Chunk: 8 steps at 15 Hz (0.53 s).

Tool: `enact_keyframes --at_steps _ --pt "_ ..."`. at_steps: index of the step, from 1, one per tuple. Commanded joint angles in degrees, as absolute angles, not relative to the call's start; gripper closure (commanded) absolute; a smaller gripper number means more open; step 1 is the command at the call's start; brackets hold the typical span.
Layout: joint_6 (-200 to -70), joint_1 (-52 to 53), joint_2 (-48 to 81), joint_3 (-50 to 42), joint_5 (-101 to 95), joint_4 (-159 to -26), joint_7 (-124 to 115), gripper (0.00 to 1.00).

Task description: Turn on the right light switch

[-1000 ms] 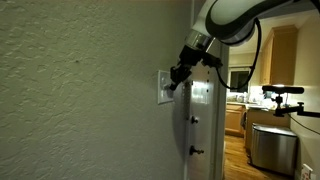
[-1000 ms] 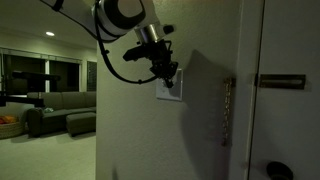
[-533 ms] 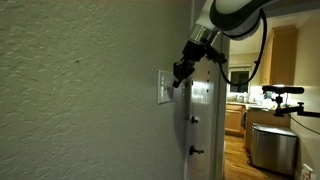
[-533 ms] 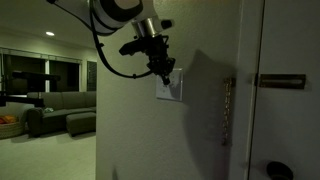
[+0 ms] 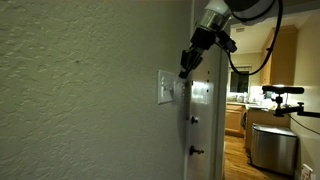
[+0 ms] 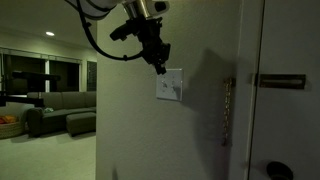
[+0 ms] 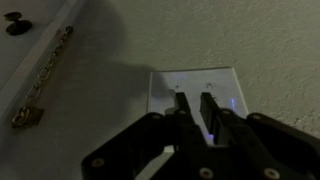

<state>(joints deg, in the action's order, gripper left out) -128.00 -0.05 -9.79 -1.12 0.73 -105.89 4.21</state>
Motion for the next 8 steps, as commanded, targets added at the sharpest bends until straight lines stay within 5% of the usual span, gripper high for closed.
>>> enact_keyframes --at_steps 1,8 --pt "-126.88 0.08 -9.11 -1.54 2.55 -106.28 5.75 0.48" --pt "-127.6 -0.3 -5.07 -1.39 2.11 -104.96 5.32 0.03"
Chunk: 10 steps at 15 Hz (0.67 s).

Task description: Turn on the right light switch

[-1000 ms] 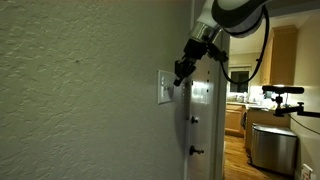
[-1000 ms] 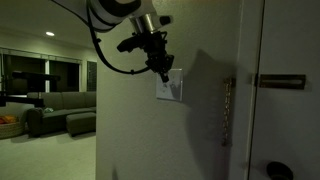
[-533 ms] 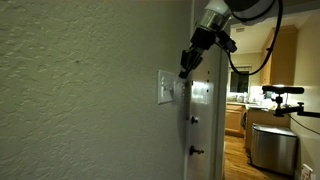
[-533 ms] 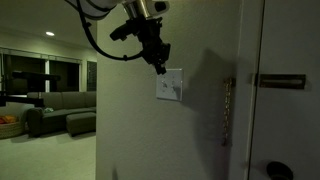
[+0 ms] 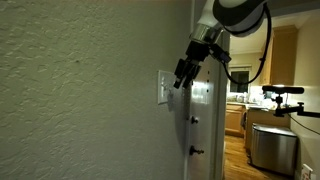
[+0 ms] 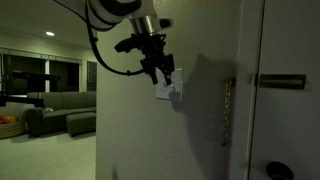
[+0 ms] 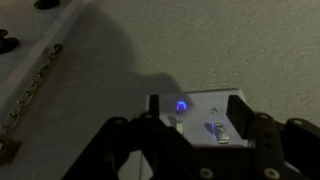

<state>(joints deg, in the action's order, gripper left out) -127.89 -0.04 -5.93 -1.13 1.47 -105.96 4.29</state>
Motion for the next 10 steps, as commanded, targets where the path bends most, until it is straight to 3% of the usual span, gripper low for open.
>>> enact_keyframes --at_steps 1,5,6,10 --pt "-127.64 -0.3 -4.68 -1.37 2.1 -104.66 5.36 0.01" --pt "-127.9 -0.39 -3.32 -1.38 2.08 -103.26 5.55 0.0" --pt "-127.96 -0.41 -2.82 -1.39 2.07 -102.87 5.69 0.18" --pt "-127.82 -0.54 -1.13 -1.41 2.09 -101.35 5.96 0.47"
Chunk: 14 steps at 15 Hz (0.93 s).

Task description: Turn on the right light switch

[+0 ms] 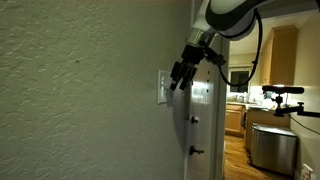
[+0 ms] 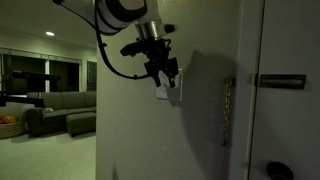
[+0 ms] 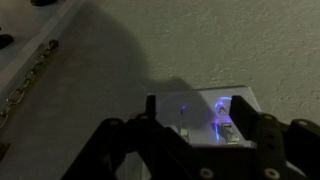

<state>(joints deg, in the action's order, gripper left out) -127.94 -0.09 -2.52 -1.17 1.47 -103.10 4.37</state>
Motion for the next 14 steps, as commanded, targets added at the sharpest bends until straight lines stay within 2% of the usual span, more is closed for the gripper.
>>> enact_keyframes --at_steps 1,6,10,12,14 --pt "-127.83 -0.58 -0.8 -1.41 2.1 -101.09 6.04 0.55" --pt "-127.9 -0.77 0.19 -1.42 2.1 -99.62 6.15 0.87" --pt "-127.95 -0.79 0.55 -1.41 2.8 -98.79 6.1 0.97" --pt "-127.93 -0.77 0.84 -1.38 3.18 -98.67 6.11 0.91" --pt "-127.81 -0.79 1.07 -1.38 3.44 -98.68 5.99 0.78"
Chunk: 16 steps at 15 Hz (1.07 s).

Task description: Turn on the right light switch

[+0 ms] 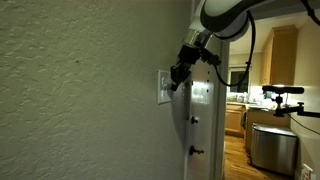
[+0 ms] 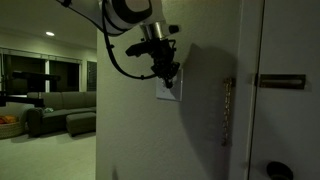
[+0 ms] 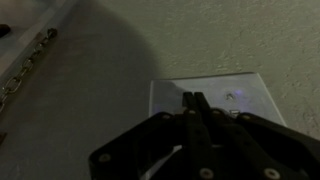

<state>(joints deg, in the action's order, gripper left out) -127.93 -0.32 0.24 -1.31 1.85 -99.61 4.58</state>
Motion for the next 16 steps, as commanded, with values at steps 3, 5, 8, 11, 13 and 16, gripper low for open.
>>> enact_keyframes --at_steps 3,5,8,11,13,16 --pt "-127.79 -0.79 1.26 -1.36 3.75 -98.63 6.02 0.51" --pt "-127.86 -0.82 1.7 -1.36 3.74 -98.45 6.02 0.43" --pt "-127.88 -0.87 2.28 -1.35 3.56 -97.99 6.09 0.7" --pt "-127.93 -0.91 2.88 -1.32 3.45 -97.22 6.18 0.91" --pt "-128.02 -0.92 2.91 -1.29 3.34 -96.98 6.34 0.94" --pt "-128.13 -1.02 2.51 -1.32 3.1 -97.18 6.72 0.93"
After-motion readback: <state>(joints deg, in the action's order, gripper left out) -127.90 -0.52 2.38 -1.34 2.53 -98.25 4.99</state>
